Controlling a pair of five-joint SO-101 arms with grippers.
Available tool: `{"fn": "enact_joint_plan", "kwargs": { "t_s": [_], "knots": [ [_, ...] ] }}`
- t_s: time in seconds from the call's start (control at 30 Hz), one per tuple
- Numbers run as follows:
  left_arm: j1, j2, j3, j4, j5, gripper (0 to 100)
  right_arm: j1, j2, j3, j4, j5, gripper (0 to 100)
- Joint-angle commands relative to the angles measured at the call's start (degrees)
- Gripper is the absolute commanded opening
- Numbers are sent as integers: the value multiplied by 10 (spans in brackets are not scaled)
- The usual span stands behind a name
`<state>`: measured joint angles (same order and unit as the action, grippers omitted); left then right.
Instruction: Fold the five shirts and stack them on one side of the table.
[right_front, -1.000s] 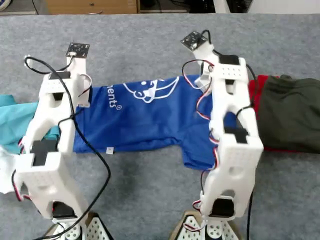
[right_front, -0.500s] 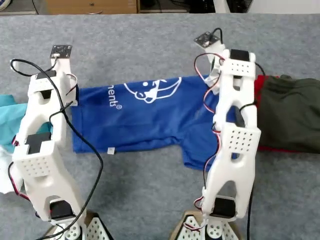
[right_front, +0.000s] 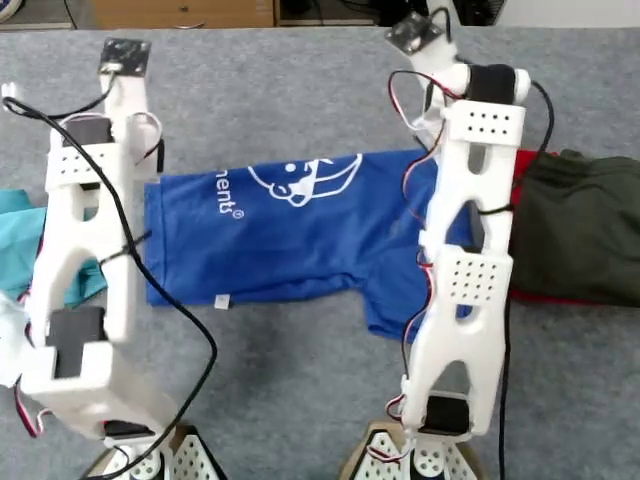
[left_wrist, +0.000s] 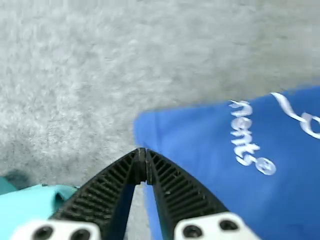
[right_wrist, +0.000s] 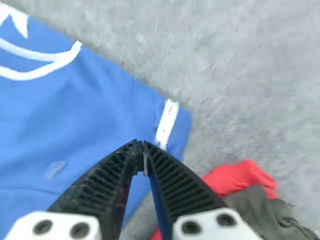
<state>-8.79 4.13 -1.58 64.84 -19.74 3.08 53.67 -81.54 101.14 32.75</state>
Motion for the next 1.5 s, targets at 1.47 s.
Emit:
{"fn": "enact_joint_plan", "kwargs": {
  "t_s": [1.47],
  "knots": [
    [627,199,-185,114,12,196,38,-981,558,11,-51,41]
  ]
}}
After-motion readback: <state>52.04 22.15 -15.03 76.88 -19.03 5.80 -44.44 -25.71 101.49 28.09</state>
